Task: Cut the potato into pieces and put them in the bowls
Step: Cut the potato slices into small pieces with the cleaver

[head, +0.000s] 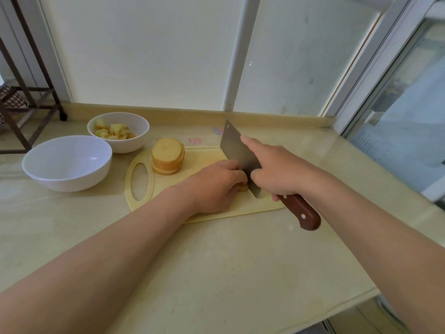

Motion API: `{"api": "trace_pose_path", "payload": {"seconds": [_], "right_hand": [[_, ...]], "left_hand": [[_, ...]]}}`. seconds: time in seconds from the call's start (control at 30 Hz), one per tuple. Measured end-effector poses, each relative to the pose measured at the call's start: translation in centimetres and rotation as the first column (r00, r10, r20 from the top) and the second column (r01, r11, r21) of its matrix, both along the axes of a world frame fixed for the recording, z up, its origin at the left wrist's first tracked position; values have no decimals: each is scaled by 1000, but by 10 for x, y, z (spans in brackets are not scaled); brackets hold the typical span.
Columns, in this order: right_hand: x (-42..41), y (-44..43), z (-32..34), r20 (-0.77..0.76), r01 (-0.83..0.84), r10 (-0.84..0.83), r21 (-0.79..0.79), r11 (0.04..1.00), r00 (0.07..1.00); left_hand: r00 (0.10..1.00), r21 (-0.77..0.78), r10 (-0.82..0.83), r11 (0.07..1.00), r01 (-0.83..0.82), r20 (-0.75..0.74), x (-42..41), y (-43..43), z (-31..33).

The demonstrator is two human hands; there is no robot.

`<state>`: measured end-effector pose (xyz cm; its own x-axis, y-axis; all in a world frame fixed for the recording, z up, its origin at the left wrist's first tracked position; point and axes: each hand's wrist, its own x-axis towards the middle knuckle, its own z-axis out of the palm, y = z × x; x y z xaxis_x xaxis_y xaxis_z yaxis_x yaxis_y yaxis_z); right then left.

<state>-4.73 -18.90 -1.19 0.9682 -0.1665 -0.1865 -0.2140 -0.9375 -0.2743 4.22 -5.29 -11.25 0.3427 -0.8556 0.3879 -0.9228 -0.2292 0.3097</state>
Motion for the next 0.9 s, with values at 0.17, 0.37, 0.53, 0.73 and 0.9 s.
{"api": "trace_pose_path", "payload": {"seconds": [0.17,0.37,0.53,0.73,0.9], "right_hand": [[5,-11,-2,-1,48,-48,94,994,999],[-11,-14,0,24,39,-41,87,995,999],[-22,-14,8,36,37,-39,67,997,999],[-24,-10,7,28,23,-25,72,997,999],[-27,-6,9,30,24,-26,69,997,999]], "left_hand": [[1000,-55,15,998,-14,7,1,4,1],[999,-94,52,994,-52,-6,-1,5,2],[998,-86,62,994,-63,-20,1,5,-1],[999,-85,53,995,-53,-9,1,4,-1],[999,-98,49,994,-50,-16,0,5,-1]]}}
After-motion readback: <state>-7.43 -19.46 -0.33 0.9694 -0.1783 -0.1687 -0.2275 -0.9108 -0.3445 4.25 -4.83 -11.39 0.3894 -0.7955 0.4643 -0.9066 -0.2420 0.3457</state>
